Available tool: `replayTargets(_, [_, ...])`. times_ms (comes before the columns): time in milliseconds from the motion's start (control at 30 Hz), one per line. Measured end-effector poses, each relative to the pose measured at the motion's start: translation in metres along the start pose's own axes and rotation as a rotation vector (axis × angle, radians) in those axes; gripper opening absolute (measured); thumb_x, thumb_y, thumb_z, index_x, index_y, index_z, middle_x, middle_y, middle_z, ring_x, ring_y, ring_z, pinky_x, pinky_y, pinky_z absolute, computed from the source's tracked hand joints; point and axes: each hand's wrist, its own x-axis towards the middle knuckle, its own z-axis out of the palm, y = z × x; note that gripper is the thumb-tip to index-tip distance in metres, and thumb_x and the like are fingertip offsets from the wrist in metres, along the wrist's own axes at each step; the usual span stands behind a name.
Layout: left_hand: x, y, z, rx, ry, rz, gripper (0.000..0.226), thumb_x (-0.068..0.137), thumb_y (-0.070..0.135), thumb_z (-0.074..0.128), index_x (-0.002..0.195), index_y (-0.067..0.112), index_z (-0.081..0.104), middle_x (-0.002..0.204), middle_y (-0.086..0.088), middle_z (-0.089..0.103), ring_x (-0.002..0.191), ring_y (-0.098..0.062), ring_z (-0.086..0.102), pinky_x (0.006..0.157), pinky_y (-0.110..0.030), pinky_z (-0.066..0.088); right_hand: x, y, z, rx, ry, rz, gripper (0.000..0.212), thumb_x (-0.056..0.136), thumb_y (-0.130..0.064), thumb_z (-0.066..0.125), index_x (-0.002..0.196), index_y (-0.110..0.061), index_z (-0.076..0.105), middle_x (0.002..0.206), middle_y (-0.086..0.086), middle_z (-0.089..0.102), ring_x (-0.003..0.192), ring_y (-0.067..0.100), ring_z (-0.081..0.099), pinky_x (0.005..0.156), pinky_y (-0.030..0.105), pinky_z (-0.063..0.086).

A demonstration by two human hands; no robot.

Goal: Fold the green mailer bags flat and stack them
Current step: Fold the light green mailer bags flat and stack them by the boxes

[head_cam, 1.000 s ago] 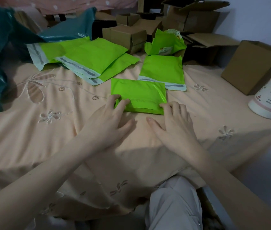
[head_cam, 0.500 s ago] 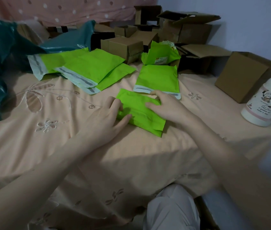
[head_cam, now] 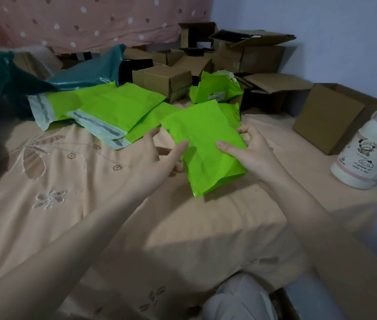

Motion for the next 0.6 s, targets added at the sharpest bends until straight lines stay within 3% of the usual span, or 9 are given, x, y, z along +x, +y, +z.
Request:
replayTargets(67, [0.009,0.012,0.015,-0.064,-0.030,0.030,0.070,0.085,0.030,0.066,0.140,0.027,0.022,0.094,-0.006,0.064,0.060,-0.010,0.064,0.070,-0.036,0.057,0.004,-0.002,-0.012,-0.047,0.054,-0.022,0.050,0.068,-0.040,0.079,0.103,-0.021,0.049,0.106,0.004,0.066,0.096,0.022,0.065,0.088,0.045,0.052])
replayTargets(133, [0.020,0.020,0.028,-0.079,-0.054,0.060,0.065,0.085,0.022,0.067,0.136,0.033,0.028,0.103,-0.010,0.061,0.059,-0.011,0.064,0.069,-0.041,0.057,0.008,-0.003,-0.025,-0.086,0.102,-0.035,0.048,0.071,-0.041,0.078,0.102,-0.021,0.048,0.107,0.004,0.066,0.094,0.021,0.065,0.086,0.043,0.053])
replayTargets(300, [0.053,0.025,0.068,-0.098,-0.126,0.058,0.060,0.088,0.014,0.063,0.135,0.038,0.035,0.104,-0.012,0.056,0.065,-0.017,0.061,0.066,-0.033,0.058,0.021,0.007,-0.060,-0.306,0.209,-0.116,0.044,0.081,-0.030,0.072,0.109,-0.013,0.044,0.097,-0.002,0.058,0.100,0.028,0.059,0.086,0.046,0.048])
replayTargets(433, [0.086,0.023,0.111,-0.105,-0.174,-0.002,0.052,0.088,0.014,0.063,0.133,0.032,0.043,0.103,-0.017,0.059,0.063,-0.019,0.058,0.071,-0.036,0.058,0.032,0.022,-0.088,-0.671,0.313,-0.155,0.039,0.083,-0.026,0.066,0.116,-0.010,0.054,0.116,0.013,0.052,0.110,0.035,0.045,0.094,0.037,0.033])
replayTargets(533, [0.102,0.022,0.139,-0.058,-0.205,-0.003,0.051,0.089,0.018,0.062,0.135,0.030,0.044,0.096,-0.013,0.061,0.058,-0.012,0.057,0.068,-0.028,0.055,0.038,0.027,-0.097,-0.787,0.272,-0.192,0.040,0.087,-0.025,0.059,0.123,-0.011,0.054,0.121,0.010,0.050,0.111,0.030,0.044,0.093,0.033,0.033])
replayTargets(600, [0.113,0.023,0.161,-0.005,-0.224,0.023,0.053,0.088,0.021,0.063,0.136,0.028,0.043,0.096,-0.015,0.064,0.062,-0.016,0.060,0.071,-0.031,0.056,0.047,0.032,-0.104,-0.819,0.241,-0.198,0.043,0.090,-0.025,0.054,0.130,-0.009,0.049,0.128,0.008,0.048,0.116,0.027,0.043,0.096,0.033,0.034])
